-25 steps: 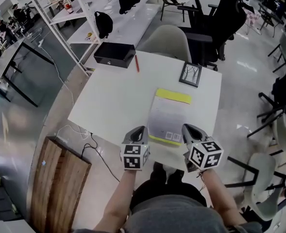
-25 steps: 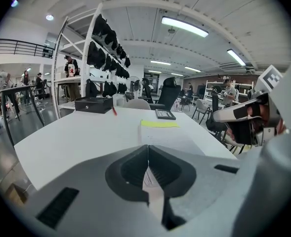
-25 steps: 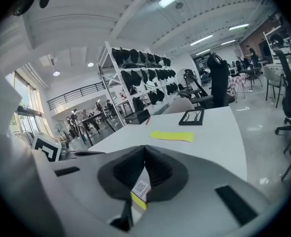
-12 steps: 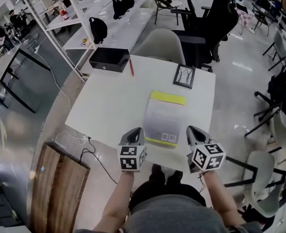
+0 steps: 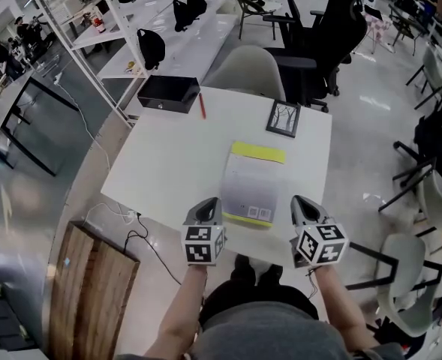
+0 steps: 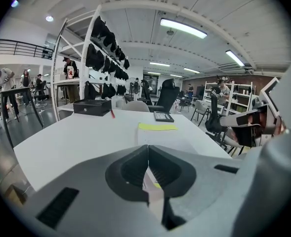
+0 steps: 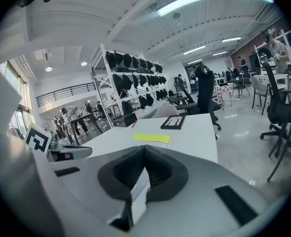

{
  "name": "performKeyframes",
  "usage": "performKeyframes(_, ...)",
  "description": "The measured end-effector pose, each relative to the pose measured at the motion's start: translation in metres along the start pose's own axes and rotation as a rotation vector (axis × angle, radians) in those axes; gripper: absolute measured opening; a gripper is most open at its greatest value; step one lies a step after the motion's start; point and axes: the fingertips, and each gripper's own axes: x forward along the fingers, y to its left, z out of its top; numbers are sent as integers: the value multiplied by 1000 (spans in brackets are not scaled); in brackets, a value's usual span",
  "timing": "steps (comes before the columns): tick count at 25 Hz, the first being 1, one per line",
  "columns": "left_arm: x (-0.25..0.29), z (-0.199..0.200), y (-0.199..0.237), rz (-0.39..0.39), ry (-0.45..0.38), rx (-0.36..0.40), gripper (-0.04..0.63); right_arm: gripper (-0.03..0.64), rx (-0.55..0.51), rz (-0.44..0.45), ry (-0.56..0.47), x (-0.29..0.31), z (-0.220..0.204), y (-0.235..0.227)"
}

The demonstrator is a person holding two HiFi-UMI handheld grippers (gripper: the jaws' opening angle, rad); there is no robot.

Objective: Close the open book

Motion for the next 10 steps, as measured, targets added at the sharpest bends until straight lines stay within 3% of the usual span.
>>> performKeyframes(10,1,5,2,13,-10,-7,8,3,-7,-6,3,2,0,-6)
